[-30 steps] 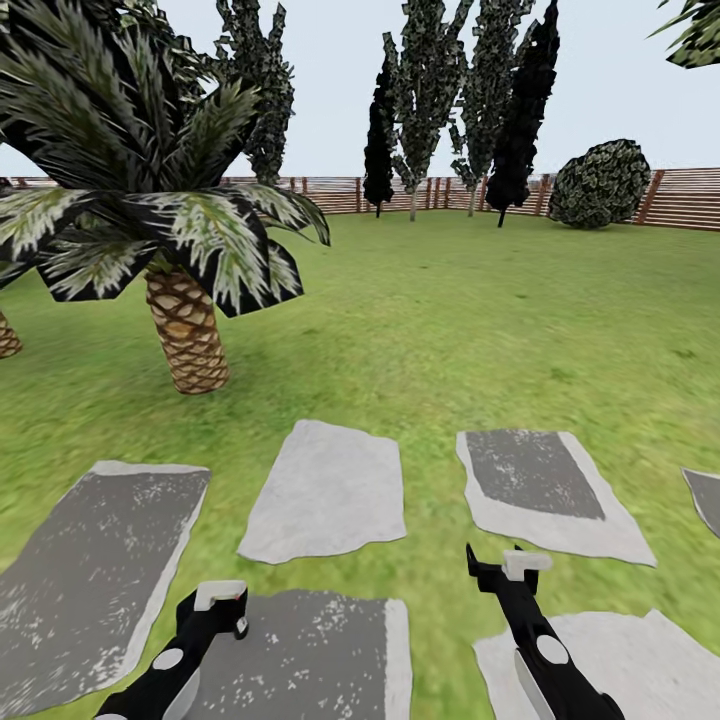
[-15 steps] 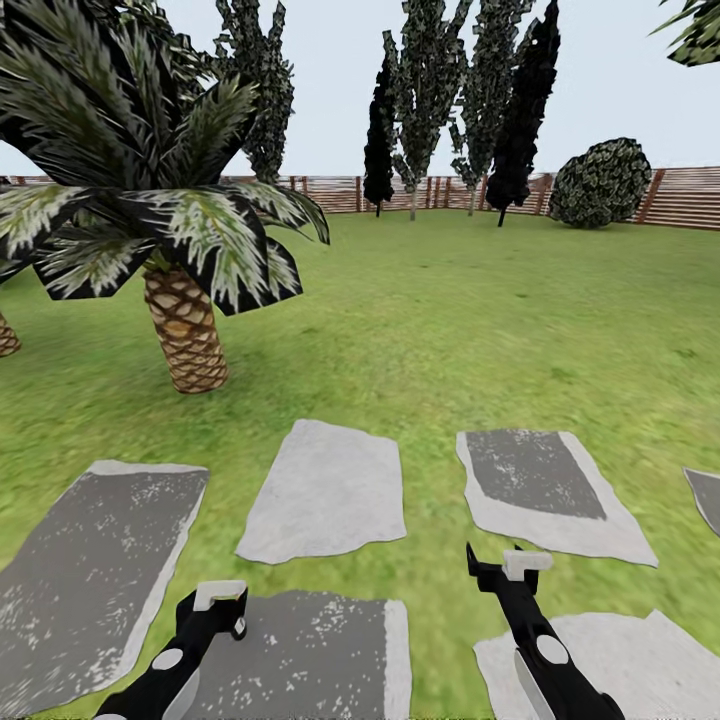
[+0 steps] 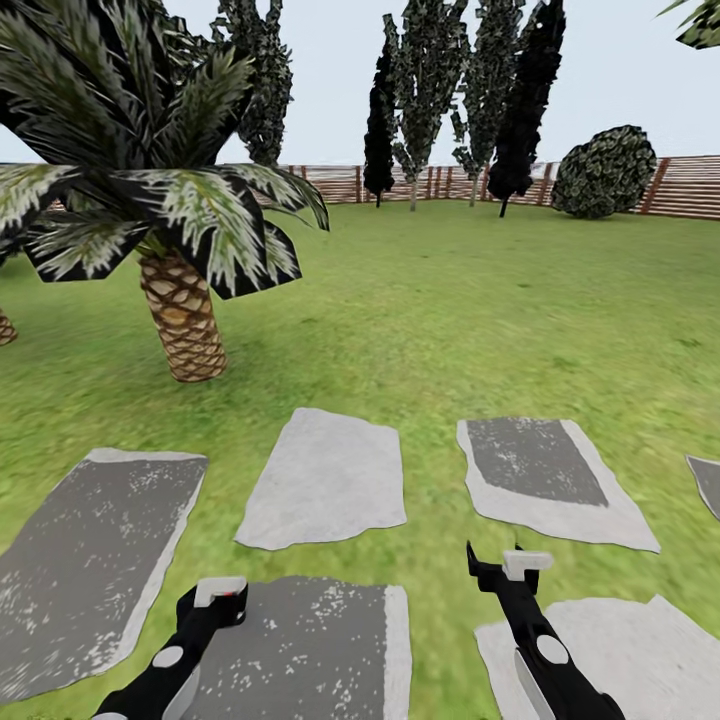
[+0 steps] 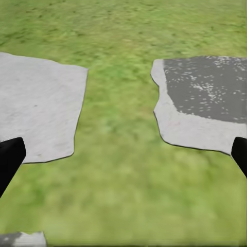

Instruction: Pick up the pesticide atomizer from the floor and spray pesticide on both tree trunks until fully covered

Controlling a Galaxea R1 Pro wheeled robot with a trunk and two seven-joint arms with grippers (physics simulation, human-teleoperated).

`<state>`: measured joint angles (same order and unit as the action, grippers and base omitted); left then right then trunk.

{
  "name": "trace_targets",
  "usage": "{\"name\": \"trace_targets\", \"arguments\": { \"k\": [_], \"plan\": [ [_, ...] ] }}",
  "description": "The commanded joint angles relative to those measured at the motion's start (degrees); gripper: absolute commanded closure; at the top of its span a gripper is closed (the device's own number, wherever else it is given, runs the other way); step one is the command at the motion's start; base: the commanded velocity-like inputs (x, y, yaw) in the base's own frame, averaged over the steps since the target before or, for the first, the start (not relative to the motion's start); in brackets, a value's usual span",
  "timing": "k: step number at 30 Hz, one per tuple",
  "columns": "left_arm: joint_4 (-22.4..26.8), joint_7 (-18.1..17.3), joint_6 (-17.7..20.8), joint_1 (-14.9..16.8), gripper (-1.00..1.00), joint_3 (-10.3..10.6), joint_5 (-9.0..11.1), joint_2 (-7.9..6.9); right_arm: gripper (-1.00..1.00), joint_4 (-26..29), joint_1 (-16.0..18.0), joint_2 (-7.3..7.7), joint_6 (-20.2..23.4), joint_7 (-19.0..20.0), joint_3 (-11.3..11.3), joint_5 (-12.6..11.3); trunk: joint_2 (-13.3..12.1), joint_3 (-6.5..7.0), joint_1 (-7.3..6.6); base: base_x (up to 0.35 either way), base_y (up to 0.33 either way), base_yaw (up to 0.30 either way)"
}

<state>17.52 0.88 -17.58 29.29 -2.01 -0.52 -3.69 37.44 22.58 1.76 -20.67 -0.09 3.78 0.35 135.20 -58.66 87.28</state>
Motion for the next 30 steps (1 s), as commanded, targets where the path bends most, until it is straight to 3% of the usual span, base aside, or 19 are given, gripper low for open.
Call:
{"name": "trace_targets", "arguments": {
  "k": [1,5,20,30],
  "plan": [
    [0.01,0.0,-0.18,0.02,-1.0,0.01,-0.02,0.0,-1.0,0.0,0.0,0.0,0.0,0.0,0.0,0.0,0.42,-0.28,0.22,0.0,0.0,0.0],
    [-0.09,0.0,-3.46,-0.02,-1.0,0.02,-0.17,-0.11,-1.0,0.0,0.0,0.0,0.01,0.0,0.0,0.0,2.02,-1.36,1.1,0.0,0.0,0.021],
    [-0.2,-0.09,-3.22,0.15,-1.0,-0.01,-0.18,-0.27,-1.0,0.0,0.0,0.0,0.02,0.0,0.09,-0.02,8.04,-5.4,4.4,0.0,0.0,0.103],
    [-0.2,-0.09,-3.25,0.15,-1.0,-0.01,-0.18,-0.26,-1.0,0.0,0.0,0.01,0.02,0.0,0.09,-0.06,8.17,-8.51,4.66,0.0,0.0,0.117]
  ]
}}
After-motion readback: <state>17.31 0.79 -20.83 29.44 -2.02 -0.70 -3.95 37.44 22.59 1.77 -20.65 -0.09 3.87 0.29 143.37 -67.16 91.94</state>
